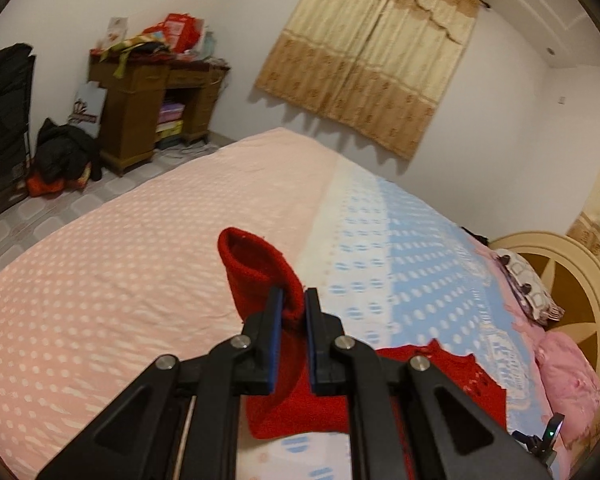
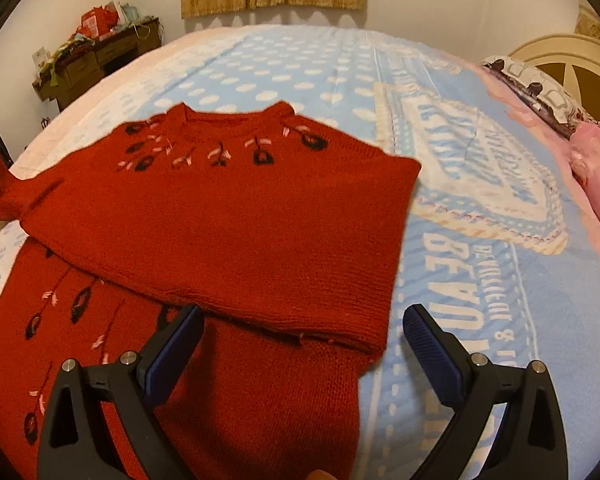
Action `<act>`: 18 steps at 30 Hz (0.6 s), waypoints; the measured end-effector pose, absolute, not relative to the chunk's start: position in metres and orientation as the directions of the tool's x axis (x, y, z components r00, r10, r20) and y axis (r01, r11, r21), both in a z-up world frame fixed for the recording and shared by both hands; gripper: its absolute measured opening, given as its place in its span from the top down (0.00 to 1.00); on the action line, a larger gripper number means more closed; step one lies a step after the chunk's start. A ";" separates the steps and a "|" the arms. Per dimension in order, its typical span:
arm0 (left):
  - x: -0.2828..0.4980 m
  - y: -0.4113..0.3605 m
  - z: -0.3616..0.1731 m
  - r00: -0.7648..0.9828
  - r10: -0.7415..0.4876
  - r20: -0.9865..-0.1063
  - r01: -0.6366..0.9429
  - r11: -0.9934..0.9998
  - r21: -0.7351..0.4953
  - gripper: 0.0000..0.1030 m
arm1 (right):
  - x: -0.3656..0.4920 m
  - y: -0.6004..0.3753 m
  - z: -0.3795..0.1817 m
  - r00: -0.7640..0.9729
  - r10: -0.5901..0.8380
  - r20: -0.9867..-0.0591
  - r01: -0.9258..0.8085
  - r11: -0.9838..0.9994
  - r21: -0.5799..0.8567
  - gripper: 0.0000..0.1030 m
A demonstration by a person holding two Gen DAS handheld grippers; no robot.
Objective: Fold small clothes
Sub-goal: 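Lift the held sleeve up off the bed with the left tool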
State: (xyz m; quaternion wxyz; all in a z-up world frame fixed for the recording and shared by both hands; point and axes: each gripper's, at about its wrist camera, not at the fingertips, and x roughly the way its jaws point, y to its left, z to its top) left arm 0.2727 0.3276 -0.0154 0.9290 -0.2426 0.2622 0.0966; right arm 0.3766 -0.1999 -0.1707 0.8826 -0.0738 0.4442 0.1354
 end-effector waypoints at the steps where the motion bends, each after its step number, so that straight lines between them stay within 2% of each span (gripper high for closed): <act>1: 0.272 0.325 -0.015 0.846 0.046 -0.530 -0.298 0.866 -0.402 0.89 | 0.375 -0.200 -0.169 0.571 0.179 -0.802 -0.305 0.952 -0.005 0.03; 11: 0.283 0.303 -0.009 0.858 -0.022 -0.513 -0.236 0.870 -0.433 0.89 | 0.356 -0.205 -0.154 0.600 0.219 -0.770 -0.325 0.945 0.015 0.03; 18: 0.296 0.258 -0.004 0.860 -0.093 -0.502 -0.164 0.881 -0.444 0.89 | 0.344 -0.207 -0.141 0.614 0.240 -0.752 -0.334 0.942 0.028 0.03</act>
